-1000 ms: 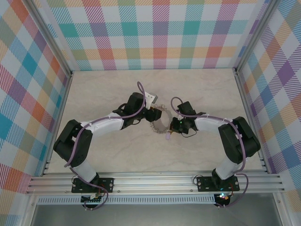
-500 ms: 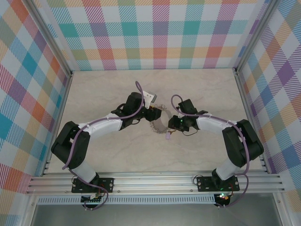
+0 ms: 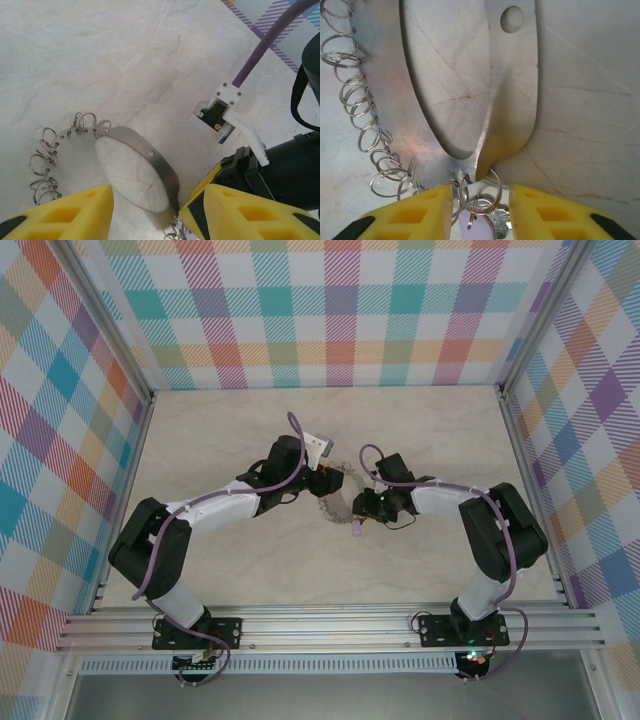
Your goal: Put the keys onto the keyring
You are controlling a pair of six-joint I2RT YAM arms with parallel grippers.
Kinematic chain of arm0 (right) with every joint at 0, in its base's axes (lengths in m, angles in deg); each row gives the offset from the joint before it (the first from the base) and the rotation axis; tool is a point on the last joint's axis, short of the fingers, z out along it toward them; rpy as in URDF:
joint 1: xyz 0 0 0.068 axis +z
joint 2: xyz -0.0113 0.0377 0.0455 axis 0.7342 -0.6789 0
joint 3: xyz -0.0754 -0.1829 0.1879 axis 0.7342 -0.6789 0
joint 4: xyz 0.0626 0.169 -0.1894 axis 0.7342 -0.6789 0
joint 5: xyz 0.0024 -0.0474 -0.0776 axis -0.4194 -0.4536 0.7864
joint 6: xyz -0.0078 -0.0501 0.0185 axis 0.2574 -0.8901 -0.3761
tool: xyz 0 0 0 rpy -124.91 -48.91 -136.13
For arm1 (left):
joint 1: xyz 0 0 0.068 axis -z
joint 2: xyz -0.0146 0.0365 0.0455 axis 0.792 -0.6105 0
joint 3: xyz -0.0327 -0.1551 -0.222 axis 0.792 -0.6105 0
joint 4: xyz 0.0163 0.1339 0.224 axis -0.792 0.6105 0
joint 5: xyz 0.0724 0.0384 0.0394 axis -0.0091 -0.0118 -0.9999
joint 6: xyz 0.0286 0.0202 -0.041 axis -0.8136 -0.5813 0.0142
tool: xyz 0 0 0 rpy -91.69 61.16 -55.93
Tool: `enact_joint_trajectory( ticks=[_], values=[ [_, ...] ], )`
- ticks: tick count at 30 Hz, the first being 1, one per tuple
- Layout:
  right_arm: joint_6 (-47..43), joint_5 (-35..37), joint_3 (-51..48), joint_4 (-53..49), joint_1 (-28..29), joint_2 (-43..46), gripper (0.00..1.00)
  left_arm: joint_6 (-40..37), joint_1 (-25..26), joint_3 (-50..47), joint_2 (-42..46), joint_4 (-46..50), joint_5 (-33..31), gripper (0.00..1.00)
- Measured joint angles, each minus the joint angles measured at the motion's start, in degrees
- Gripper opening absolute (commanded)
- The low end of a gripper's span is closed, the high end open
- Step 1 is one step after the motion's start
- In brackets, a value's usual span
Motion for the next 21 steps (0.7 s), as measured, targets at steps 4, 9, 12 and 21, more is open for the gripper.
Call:
enact_joint_trajectory(
  ticks=[4,9,12,21],
  values=[
    [1.20,-1.49,0.48,2.03,0.00,-1.25,0.31,0.02,0.00,0.00,0.00,0.00,-0.02,0.51],
    [2.67,-2.23,0.85,3.23,0.00,-2.47,0.20,0.02,0.00,-0.02,0.00,0.00,-0.07,0.51],
    [3.37,-2.40,0.85,3.43,0.00,-2.82,0.14,0.02,0.00,-0.09,0.11,0.00,-0.07,0.51],
    [5.77,-4.02,0.96,4.61,-0.66,-3.63,0.00,0.02,0.00,-0.09,0.39,0.00,-0.07,0.52]
  ],
)
